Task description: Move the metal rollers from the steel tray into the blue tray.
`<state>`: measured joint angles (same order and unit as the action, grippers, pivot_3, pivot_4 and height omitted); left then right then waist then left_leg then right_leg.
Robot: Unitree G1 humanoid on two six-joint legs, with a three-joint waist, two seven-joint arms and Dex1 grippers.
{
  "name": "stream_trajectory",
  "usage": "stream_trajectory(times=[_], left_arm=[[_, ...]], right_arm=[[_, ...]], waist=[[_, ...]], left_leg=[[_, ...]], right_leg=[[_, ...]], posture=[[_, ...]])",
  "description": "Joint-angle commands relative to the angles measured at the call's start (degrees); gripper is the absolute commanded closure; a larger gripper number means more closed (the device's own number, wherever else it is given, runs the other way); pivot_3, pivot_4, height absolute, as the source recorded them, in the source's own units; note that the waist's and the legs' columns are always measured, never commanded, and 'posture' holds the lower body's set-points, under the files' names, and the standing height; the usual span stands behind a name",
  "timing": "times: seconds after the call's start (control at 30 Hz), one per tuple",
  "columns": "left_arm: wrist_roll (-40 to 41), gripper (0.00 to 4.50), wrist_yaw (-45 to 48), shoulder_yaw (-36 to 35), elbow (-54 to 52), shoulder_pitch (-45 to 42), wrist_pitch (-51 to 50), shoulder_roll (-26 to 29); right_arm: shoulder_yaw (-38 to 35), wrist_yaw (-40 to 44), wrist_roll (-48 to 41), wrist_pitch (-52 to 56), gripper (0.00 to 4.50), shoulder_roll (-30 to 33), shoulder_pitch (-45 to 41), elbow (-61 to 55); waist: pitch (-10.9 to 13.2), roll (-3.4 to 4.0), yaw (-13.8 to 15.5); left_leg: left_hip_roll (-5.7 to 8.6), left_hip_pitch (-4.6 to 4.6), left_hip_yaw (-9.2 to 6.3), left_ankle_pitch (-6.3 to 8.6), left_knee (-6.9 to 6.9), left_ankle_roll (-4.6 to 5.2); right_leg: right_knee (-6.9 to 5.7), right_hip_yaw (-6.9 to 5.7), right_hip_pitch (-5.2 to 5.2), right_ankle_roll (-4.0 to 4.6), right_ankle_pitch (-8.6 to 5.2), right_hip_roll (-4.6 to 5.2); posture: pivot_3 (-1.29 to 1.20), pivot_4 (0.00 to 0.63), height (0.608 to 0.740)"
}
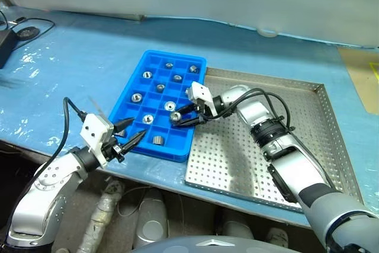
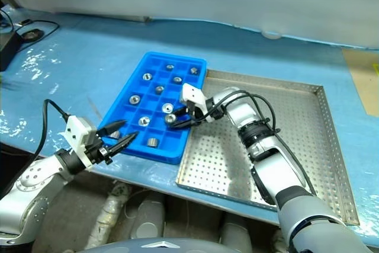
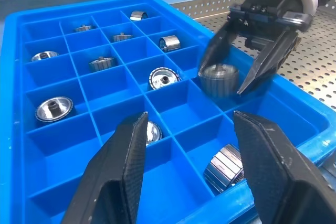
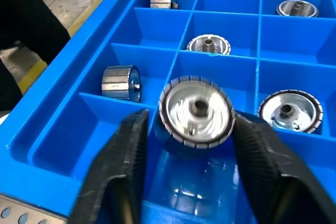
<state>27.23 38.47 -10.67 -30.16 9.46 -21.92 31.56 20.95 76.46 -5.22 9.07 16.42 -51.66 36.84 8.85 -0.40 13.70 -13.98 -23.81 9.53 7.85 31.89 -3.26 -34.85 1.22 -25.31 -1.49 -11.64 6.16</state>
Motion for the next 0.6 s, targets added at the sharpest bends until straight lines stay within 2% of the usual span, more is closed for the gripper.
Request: stream_trajectory(times=[0.03, 0.1, 0.13, 0.37, 0.6], left_arm=[[-0.38, 1.76, 0.52, 0.20, -0.51, -0.82, 1.45, 0.48], [-0.49, 1.76, 0.90, 0.57, 0.12, -1.64, 1.53, 0.51], [-0.53, 1.76, 1.07, 0.76, 0.44, -2.09, 1.52, 0.52], [-0.64, 1.76, 2.14, 1.97, 2.48, -4.72, 1.67, 0.36], [-1.29, 1.76, 3.65, 6.47, 6.41, -10.71, 2.33, -1.01]], right_arm=[[-1.38, 0.50, -0.33, 0.35, 0.87, 0.94, 0.15, -3.16], [-1.84, 0.35, -0.58, 0.63, 0.16, 1.52, 0.35, -4.14], [-2.12, 0.10, -0.66, 0.41, 0.04, 1.75, 0.44, -4.55], [-4.47, -0.52, -2.38, 2.74, 0.04, 2.21, 1.30, -8.38], [-8.64, -3.34, -5.22, 6.10, 0.04, 3.40, 3.22, -12.76]], waist=[[0.00, 0.00, 0.00], [0.00, 0.00, -0.02], [0.00, 0.00, -0.17], [0.00, 0.00, -0.51], [0.00, 0.00, -0.74]], left_leg=[[0.00, 0.00, 0.00, 0.00, 0.00, 0.00], [0.00, 0.00, 0.00, 0.00, 0.00, 0.00], [0.00, 0.00, 0.00, 0.00, 0.00, 0.00], [-0.01, -0.01, -0.01, 0.00, 0.09, 0.00], [-0.01, -0.04, -0.01, 0.00, 0.31, 0.00]], right_leg=[[0.00, 0.00, 0.00, 0.00, 0.00, 0.00], [0.00, 0.00, 0.00, 0.00, 0.00, 0.00], [0.00, 0.00, 0.00, 0.00, 0.00, 0.00], [-0.06, 0.01, -0.01, 0.00, 0.00, -0.02], [-0.18, 0.03, 0.00, 0.00, 0.01, -0.01]], posture=[[0.46, 0.150, 0.740], [0.41, 0.150, 0.740], [0.41, 0.150, 0.740], [0.37, 0.150, 0.740], [0.29, 0.150, 0.740]])
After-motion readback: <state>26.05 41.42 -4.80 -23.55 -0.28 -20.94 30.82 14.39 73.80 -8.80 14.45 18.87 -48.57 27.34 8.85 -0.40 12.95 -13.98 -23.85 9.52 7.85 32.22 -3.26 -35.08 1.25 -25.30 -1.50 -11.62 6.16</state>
